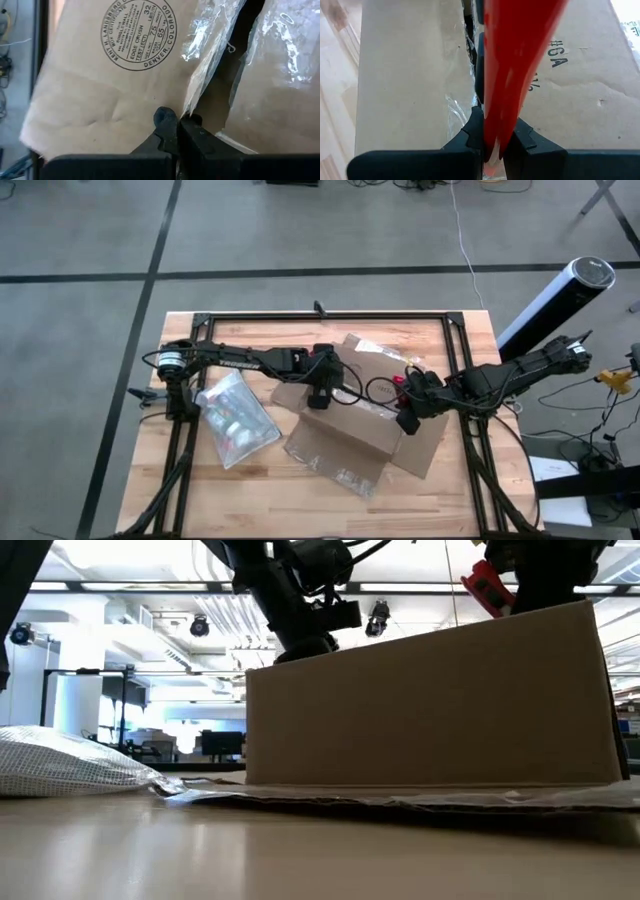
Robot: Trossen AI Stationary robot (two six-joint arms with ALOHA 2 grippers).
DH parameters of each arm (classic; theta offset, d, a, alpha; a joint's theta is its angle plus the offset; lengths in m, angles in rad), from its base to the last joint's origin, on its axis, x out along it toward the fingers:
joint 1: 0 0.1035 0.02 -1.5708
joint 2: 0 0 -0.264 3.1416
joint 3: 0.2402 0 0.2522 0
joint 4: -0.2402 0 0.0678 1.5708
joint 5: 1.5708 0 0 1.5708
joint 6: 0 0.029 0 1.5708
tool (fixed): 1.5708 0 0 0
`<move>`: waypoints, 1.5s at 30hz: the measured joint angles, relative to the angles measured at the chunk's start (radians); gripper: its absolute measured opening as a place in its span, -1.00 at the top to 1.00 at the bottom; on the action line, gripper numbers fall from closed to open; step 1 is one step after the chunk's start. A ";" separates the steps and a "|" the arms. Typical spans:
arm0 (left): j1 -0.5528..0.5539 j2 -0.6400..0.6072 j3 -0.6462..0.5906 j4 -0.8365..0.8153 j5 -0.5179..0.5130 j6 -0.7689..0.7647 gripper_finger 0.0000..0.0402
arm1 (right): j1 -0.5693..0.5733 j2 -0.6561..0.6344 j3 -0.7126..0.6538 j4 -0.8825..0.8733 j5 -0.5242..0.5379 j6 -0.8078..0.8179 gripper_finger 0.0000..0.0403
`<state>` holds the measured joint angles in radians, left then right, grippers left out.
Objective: Unpack boxes
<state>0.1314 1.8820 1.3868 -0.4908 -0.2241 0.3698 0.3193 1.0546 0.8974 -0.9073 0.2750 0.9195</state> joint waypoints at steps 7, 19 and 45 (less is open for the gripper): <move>0.003 0.002 0.097 -0.031 -0.099 0.045 1.00 | -0.005 0.009 -0.001 -0.015 -0.027 -0.012 0.92; 0.007 0.002 0.230 -0.071 -0.019 0.061 1.00 | -0.007 0.007 -0.001 0.065 0.028 -0.021 0.92; -0.072 0.004 0.254 -0.178 0.464 -0.210 1.00 | -0.201 0.163 -0.001 0.413 0.057 -0.128 0.92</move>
<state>0.0595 1.8862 1.6405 -0.6688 0.2395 0.1603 0.1188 1.2172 0.8963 -0.4940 0.3324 0.7914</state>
